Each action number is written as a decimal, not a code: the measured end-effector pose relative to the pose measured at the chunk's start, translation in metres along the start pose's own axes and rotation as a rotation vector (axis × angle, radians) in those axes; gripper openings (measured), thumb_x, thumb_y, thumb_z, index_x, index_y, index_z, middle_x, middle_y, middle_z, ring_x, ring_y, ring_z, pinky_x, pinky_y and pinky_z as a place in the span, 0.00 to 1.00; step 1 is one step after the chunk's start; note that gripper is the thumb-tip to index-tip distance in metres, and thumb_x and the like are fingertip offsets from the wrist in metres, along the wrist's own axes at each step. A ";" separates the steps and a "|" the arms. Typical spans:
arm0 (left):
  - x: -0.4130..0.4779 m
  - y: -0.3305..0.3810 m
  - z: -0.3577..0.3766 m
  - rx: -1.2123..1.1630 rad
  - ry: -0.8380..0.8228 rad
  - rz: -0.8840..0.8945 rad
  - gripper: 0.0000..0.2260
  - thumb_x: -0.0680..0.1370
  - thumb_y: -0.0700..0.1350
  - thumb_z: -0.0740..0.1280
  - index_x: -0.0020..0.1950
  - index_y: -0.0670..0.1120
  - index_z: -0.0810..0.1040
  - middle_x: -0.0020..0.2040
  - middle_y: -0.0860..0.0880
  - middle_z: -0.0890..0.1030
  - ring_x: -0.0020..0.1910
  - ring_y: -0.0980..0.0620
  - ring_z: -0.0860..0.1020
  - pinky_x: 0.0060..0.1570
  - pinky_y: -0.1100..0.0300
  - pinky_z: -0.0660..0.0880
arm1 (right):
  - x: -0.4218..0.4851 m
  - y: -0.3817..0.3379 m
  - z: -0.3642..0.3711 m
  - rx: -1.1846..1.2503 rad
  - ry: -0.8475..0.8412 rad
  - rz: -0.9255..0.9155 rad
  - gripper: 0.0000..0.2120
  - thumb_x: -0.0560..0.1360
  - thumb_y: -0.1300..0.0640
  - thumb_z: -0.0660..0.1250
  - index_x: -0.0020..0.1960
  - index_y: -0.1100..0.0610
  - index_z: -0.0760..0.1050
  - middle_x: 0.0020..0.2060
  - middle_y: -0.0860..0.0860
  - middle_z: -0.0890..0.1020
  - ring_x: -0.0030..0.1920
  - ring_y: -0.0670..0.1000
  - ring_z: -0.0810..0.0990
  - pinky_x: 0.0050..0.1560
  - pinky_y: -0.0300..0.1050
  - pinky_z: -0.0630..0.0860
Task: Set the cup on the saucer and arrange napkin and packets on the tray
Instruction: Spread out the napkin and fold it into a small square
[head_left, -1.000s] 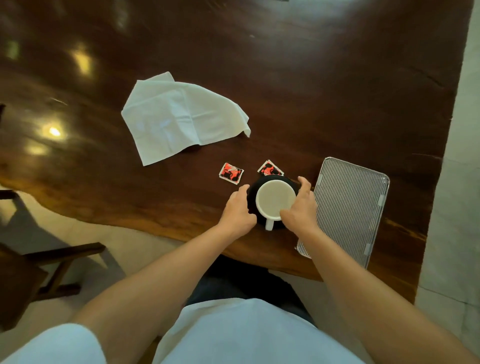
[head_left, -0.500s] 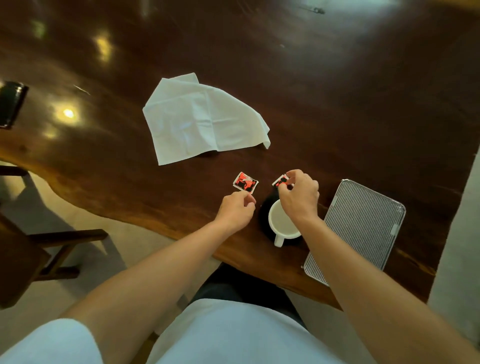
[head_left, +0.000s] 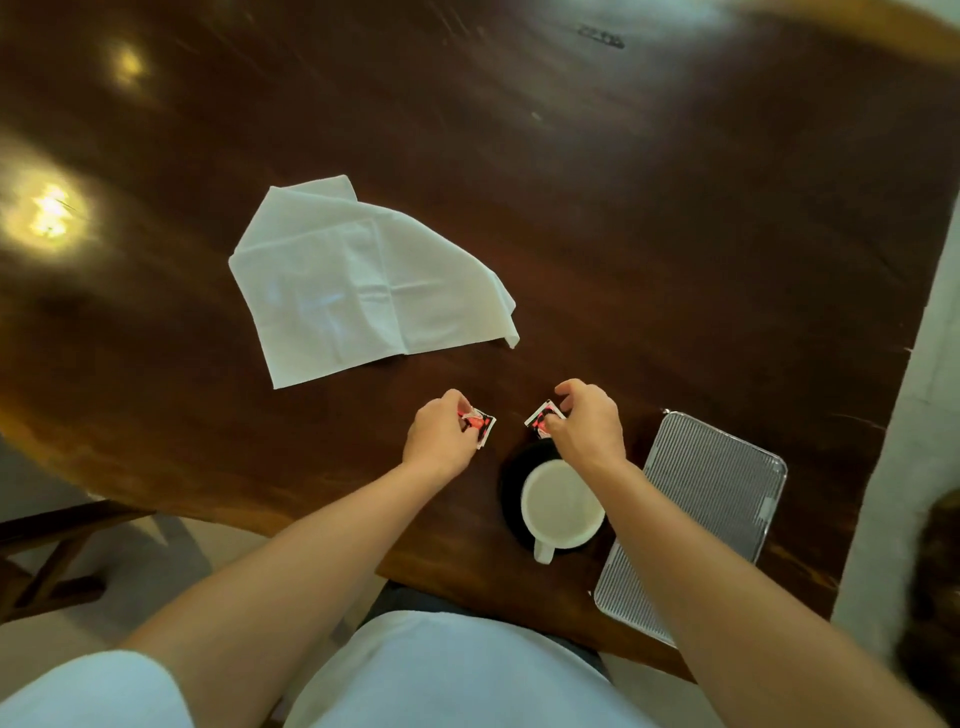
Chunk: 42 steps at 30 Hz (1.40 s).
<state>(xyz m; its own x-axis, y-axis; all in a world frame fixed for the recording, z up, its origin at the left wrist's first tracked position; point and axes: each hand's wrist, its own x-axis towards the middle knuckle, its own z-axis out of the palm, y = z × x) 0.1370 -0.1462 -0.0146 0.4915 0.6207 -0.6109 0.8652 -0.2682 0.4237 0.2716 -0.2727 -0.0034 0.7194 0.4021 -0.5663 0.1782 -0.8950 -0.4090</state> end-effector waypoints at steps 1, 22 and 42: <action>0.004 -0.001 0.000 0.015 -0.007 0.000 0.10 0.76 0.45 0.71 0.57 0.49 0.77 0.52 0.48 0.81 0.51 0.47 0.80 0.52 0.49 0.80 | 0.002 0.000 0.000 -0.005 -0.005 0.012 0.18 0.75 0.57 0.71 0.65 0.53 0.76 0.56 0.52 0.79 0.58 0.55 0.77 0.56 0.55 0.78; 0.089 0.031 -0.023 -0.104 0.122 0.186 0.11 0.77 0.45 0.70 0.59 0.49 0.77 0.49 0.52 0.78 0.47 0.51 0.79 0.48 0.54 0.79 | 0.073 -0.074 0.026 0.087 0.054 -0.081 0.12 0.77 0.58 0.69 0.60 0.53 0.75 0.52 0.51 0.75 0.53 0.51 0.77 0.47 0.46 0.76; 0.061 0.051 -0.127 0.087 0.395 0.252 0.10 0.78 0.40 0.69 0.57 0.46 0.85 0.53 0.45 0.85 0.53 0.44 0.81 0.51 0.51 0.78 | 0.043 -0.058 -0.122 0.226 0.273 -0.276 0.10 0.82 0.55 0.61 0.46 0.56 0.78 0.37 0.50 0.79 0.39 0.52 0.78 0.38 0.50 0.77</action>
<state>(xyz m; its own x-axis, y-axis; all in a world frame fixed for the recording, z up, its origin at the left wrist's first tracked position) 0.1984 -0.0282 0.0542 0.6261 0.7567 -0.1881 0.7376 -0.4965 0.4577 0.3738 -0.2268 0.0835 0.8215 0.5273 -0.2170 0.2593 -0.6844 -0.6814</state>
